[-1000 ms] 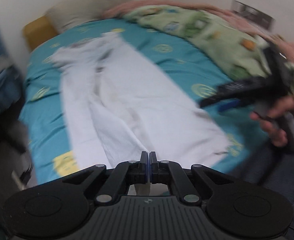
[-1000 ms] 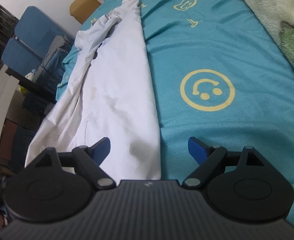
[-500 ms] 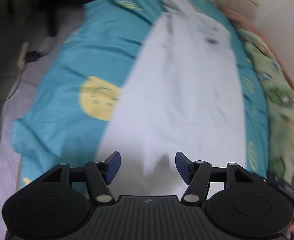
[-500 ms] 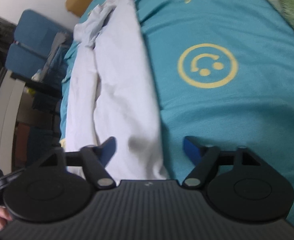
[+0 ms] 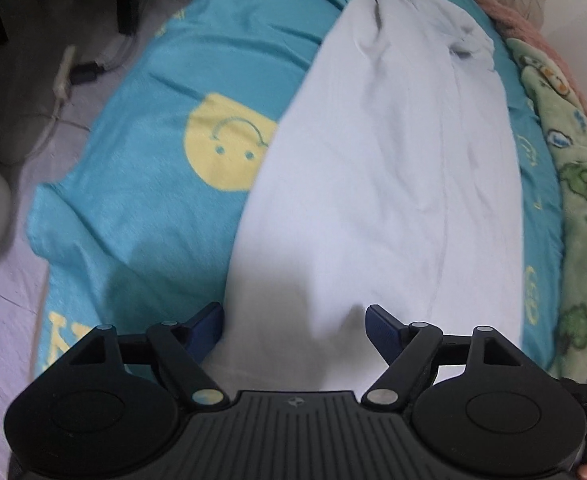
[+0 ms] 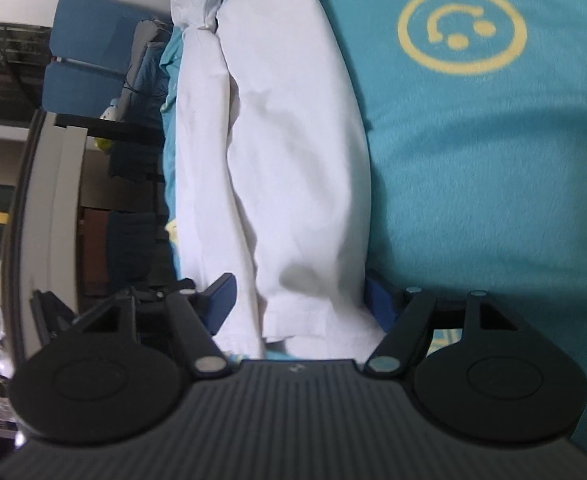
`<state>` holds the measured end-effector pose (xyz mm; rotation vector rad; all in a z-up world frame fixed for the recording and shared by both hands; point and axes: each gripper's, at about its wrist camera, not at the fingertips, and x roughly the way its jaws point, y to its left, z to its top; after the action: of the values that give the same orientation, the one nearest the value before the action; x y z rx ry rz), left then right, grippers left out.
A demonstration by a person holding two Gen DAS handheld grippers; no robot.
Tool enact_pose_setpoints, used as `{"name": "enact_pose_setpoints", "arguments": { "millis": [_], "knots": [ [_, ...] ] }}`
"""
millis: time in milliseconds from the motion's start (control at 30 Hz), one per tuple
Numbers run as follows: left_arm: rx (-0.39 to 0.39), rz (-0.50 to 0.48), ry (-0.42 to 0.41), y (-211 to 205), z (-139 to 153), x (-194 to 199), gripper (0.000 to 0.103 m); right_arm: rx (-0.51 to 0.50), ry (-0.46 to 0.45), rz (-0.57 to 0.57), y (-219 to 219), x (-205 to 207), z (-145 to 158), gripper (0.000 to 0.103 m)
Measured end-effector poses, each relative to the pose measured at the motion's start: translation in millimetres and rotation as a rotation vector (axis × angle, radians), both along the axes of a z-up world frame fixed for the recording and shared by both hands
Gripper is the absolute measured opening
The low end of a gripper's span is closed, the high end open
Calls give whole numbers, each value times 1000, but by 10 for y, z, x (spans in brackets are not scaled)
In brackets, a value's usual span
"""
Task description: Fold clothes
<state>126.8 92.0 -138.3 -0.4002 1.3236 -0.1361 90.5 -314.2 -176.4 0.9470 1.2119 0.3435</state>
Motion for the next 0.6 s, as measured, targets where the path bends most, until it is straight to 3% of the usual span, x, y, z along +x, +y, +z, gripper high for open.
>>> {"name": "enact_pose_setpoints", "arguments": {
  "millis": [133, 167, 233, 267, 533, 567, 600],
  "knots": [
    [9, -55, 4, -94, 26, -83, 44, -25, 8, 42, 72, -37, 49, 69],
    [15, -65, 2, -117, 32, -104, 31, -49, 9, 56, 106, -51, 66, 66],
    [17, -81, 4, -155, 33, -133, 19, -118, 6, 81, 176, -84, 115, 52],
    [13, -88, 10, -169, 28, -140, 17, -153, 2, 91, 207, -102, 136, 45],
    [55, -156, 3, -333, 12, -188, 28, -424, -82, 268, 630, -134, 320, 43],
    [56, -160, -2, -339, 20, -203, 20, -454, -97, 281, 659, -136, 347, 23],
    [58, -163, -7, -345, 28, -219, 13, -478, -112, 286, 667, -136, 369, 12]
  ]
}}
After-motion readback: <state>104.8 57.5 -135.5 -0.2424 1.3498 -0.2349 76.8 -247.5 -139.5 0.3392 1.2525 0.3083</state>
